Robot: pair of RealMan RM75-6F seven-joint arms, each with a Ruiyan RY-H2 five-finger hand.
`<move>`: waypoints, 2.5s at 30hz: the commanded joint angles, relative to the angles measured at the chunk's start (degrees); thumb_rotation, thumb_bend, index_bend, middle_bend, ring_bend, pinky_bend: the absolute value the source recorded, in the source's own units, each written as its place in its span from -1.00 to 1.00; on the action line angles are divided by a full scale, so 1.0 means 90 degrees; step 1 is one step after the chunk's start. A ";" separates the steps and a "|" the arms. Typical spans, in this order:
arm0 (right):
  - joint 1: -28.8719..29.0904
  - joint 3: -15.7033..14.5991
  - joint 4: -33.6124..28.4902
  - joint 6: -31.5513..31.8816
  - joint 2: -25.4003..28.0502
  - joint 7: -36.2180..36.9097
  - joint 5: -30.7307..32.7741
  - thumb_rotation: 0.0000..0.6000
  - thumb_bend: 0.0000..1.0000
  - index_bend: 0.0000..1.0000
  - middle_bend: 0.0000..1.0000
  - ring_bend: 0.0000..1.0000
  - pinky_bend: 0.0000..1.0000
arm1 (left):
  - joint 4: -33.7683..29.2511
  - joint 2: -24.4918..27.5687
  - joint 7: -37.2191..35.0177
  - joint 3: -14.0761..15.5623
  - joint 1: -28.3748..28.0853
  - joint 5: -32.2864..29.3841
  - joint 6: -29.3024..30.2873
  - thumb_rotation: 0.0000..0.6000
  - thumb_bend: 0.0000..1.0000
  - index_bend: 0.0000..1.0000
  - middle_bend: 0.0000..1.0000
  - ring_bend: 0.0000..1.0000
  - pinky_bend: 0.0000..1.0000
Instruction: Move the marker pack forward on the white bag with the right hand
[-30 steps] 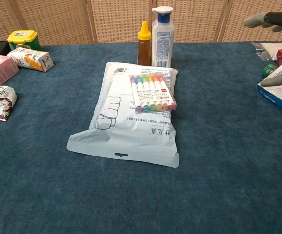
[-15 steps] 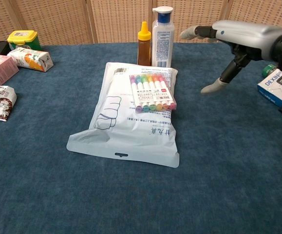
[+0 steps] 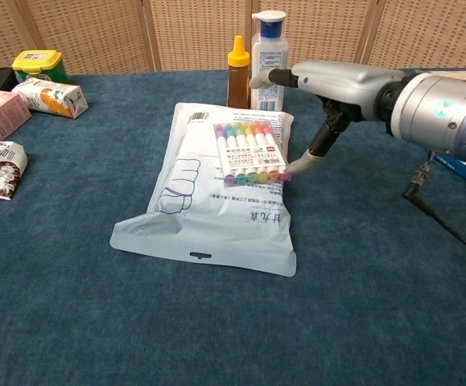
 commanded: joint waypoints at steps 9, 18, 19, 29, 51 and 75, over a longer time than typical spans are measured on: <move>0.0313 -0.0113 0.0813 -0.0215 -0.0650 0.0134 0.0186 1.00 -1.00 -1.00 -1.00 -1.00 -1.00 | -0.0008 0.0015 -0.0017 -0.0002 0.0053 0.0016 0.0099 1.00 -0.04 -0.64 -0.94 -1.00 -1.00; 0.0528 -0.0021 0.1646 -0.0338 -0.0986 0.0507 0.0072 1.00 -1.00 -1.00 -1.00 -1.00 -1.00 | -0.0035 0.0026 0.0003 0.0009 0.0093 0.0045 0.0164 1.00 -0.04 -0.66 -0.94 -1.00 -1.00; 0.0543 -0.0020 0.1719 -0.0363 -0.0992 0.0548 0.0056 1.00 -1.00 -1.00 -1.00 -1.00 -1.00 | -0.0039 0.0030 0.0007 0.0012 0.0098 0.0047 0.0169 1.00 -0.04 -0.66 -0.95 -1.00 -1.00; 0.0642 0.0047 0.2535 -0.0603 -0.0933 0.1139 -0.0114 1.00 -1.00 -1.00 -1.00 -1.00 -1.00 | -0.0096 0.0030 0.0085 0.0007 0.0100 0.0031 0.0162 1.00 -0.04 -0.66 -0.95 -1.00 -1.00; 0.0472 -0.0004 0.1033 -0.0107 -0.0090 0.0407 0.0008 1.00 -1.00 -1.00 -1.00 -1.00 -1.00 | 0.0089 -0.0083 -0.0154 0.0026 -0.0008 0.0223 0.0047 1.00 -0.04 -0.66 -0.95 -1.00 -1.00; 0.1460 0.0216 0.1336 -0.0317 -0.1371 -0.0854 0.1351 1.00 -1.00 -1.00 -1.00 -1.00 -1.00 | 0.0282 -0.0137 -0.0326 0.0111 0.0099 0.0156 0.0091 1.00 -0.04 -0.73 -0.96 -1.00 -1.00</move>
